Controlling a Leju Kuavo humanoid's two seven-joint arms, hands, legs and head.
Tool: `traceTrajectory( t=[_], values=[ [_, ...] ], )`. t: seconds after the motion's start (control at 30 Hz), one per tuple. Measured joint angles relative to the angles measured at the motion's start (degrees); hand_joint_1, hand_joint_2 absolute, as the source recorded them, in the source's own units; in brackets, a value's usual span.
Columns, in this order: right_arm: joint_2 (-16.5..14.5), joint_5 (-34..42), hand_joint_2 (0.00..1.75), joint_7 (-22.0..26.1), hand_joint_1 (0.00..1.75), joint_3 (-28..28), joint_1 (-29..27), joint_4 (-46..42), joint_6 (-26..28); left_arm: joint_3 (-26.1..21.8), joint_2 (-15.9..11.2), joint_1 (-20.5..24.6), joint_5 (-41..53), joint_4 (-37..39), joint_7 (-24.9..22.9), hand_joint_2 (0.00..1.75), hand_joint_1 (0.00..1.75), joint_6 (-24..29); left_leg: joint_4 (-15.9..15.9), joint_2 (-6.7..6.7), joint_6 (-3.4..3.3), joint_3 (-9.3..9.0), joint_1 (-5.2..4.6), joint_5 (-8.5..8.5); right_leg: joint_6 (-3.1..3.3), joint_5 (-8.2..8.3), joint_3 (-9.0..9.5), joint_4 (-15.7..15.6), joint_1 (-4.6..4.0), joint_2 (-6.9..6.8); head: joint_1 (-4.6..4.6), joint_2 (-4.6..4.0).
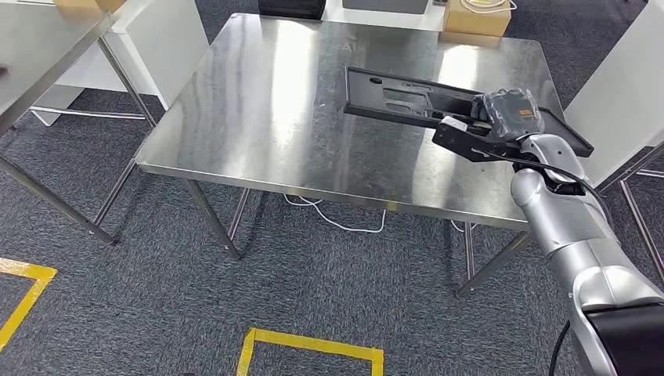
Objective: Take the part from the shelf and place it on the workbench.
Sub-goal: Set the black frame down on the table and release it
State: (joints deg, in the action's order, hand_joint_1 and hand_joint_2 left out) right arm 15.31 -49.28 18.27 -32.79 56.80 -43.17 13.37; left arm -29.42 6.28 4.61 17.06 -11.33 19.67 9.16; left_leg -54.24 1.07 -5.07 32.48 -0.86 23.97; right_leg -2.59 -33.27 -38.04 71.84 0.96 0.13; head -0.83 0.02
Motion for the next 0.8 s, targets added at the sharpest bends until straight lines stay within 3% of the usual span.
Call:
traceTrajectory(
  t=[0.03, 0.1, 0.13, 0.17, 0.23, 0.3, 0.33, 0.4, 0.47, 0.5, 0.6, 0.67, 0.73, 0.8],
  values=[
    [-0.1, -0.2, 1.75, 0.1, 1.75, -0.3, 0.1, 0.9, 0.0, 0.0, 0.1, -0.2, 0.1, 0.0, -0.1, 1.75, 0.00, 0.0, 0.0, 0.14, 0.27, -0.74, 0.06, 0.59, -0.82, 1.65, -0.05, -2.4, 0.28, -0.01, -0.01, 0.00],
    [-0.2, -0.7, 1.75, 0.2, 1.75, -0.8, 0.6, 2.7, 0.0, 0.0, 0.3, -0.5, 0.3, 0.1, -0.4, 1.75, 0.00, -0.1, -0.1, 0.32, 0.96, -2.16, 0.23, 1.81, -2.67, 6.99, 1.44, -10.3, 0.83, -0.14, -0.03, 0.00],
    [-0.3, -0.8, 1.75, 0.2, 1.75, -1.1, 1.0, 3.6, 0.0, 0.0, 0.3, -0.7, 0.3, 0.1, -0.4, 1.75, 0.00, -0.1, -0.3, 0.38, 1.35, -2.62, 0.27, 2.38, -2.77, 8.59, 2.22, -13.6, 0.78, -0.19, -0.02, 0.00],
    [-0.4, -1.0, 1.75, 0.2, 1.75, -1.4, 1.2, 4.4, -0.1, 0.0, 0.3, -0.7, 0.4, 0.2, -0.5, 1.75, 0.00, -0.1, -0.5, 0.43, 1.69, -2.81, 0.32, 2.94, -2.31, 9.50, 2.89, -15.3, 0.68, -0.18, -0.06, 0.00],
    [-0.6, -1.2, 1.75, 0.2, 1.75, -2.0, 1.7, 5.6, -0.2, 0.0, 0.4, -0.8, 0.4, 0.2, -0.5, 1.75, 0.00, -0.1, -1.0, 0.44, 2.23, -2.91, 0.36, 3.81, -0.50, 8.98, 3.54, -15.7, 0.17, -0.07, -0.18, 0.00],
    [-0.7, -1.2, 1.75, 0.2, 1.75, -2.2, 2.2, 6.1, -0.2, 0.0, 0.4, -0.8, 0.4, 0.2, -0.5, 1.75, 0.00, -0.1, -2.7, 0.20, 2.68, -2.11, 0.43, 4.10, 0.53, 8.62, 4.39, -15.5, 0.44, 0.04, -0.35, 0.00],
    [-0.7, -1.2, 1.75, 0.1, 1.75, -2.3, 2.4, 6.3, -0.2, 0.0, 0.5, -0.8, 0.4, 0.2, -0.5, 1.75, 0.00, -0.1, -5.0, -0.04, 3.02, -0.85, 0.53, 4.08, 0.96, 8.32, 4.99, -15.7, 0.68, 0.09, -0.47, 0.00],
    [-0.8, -1.2, 1.75, 0.2, 1.75, -2.4, 2.7, 6.9, -0.3, 0.0, 0.5, -0.7, 0.4, 0.2, -0.5, 1.75, 0.00, -0.1, -12.5, -0.64, 3.93, 3.71, 0.94, 5.25, 1.84, 7.48, 6.30, -16.0, 0.81, 0.13, -0.65, 0.01],
    [-1.0, -1.0, 1.75, 0.2, 1.75, -2.7, 2.7, 7.6, -0.3, 0.0, 0.5, -0.8, 0.4, 0.3, -0.5, 1.75, 0.00, -0.2, -18.8, -0.96, 4.46, 8.66, 1.35, 7.56, 2.28, 6.53, 7.44, -16.2, 0.70, 0.22, -0.73, 0.02],
    [-1.1, -0.9, 1.75, 0.2, 1.75, -2.8, 2.6, 7.9, -0.4, 0.0, 0.5, -0.9, 0.4, 0.3, -0.6, 1.75, 0.00, -0.2, -20.3, -0.98, 4.52, 10.20, 1.41, 8.25, 2.32, 6.19, 7.83, -16.2, 0.66, 0.27, -0.74, 0.02],
    [-1.1, -0.9, 1.75, 0.3, 1.75, -2.9, 2.6, 8.0, -0.4, 0.0, 0.5, -0.9, 0.4, 0.3, -0.6, 1.75, 0.00, -0.2, -20.8, -0.98, 4.50, 11.25, 1.42, 8.36, 2.33, 5.86, 8.20, -16.2, 0.63, 0.36, -0.73, 0.02],
    [-1.3, -0.8, 1.75, 0.3, 1.75, -3.1, 2.6, 8.3, -0.4, 0.0, 0.5, -1.0, 0.3, 0.3, -0.7, 1.75, 0.00, -0.2, -17.0, -0.94, 3.84, 10.77, 1.28, 5.13, 2.28, 5.21, 9.12, -16.2, 0.44, 0.47, -0.74, 0.02],
    [-1.7, -0.5, 1.75, 0.5, 1.75, -3.4, 3.0, 9.0, -0.5, -0.3, 0.4, -1.2, 0.1, 0.3, -0.8, 1.75, 0.00, -0.2, -7.6, -0.93, 1.66, 8.06, 0.39, -0.60, 1.79, 3.73, 11.38, -16.6, -0.11, 0.75, -0.73, 0.01],
    [-2.0, -0.3, 1.75, 0.8, 1.75, -3.7, 3.4, 9.6, -0.4, -0.8, 0.3, -1.3, -0.4, 0.3, -0.6, 1.75, 0.00, -0.3, -1.6, -0.99, 0.03, 5.18, -0.37, -2.94, 0.84, 2.99, 13.07, -16.8, -0.72, 0.85, -0.69, 0.01]
  ],
)
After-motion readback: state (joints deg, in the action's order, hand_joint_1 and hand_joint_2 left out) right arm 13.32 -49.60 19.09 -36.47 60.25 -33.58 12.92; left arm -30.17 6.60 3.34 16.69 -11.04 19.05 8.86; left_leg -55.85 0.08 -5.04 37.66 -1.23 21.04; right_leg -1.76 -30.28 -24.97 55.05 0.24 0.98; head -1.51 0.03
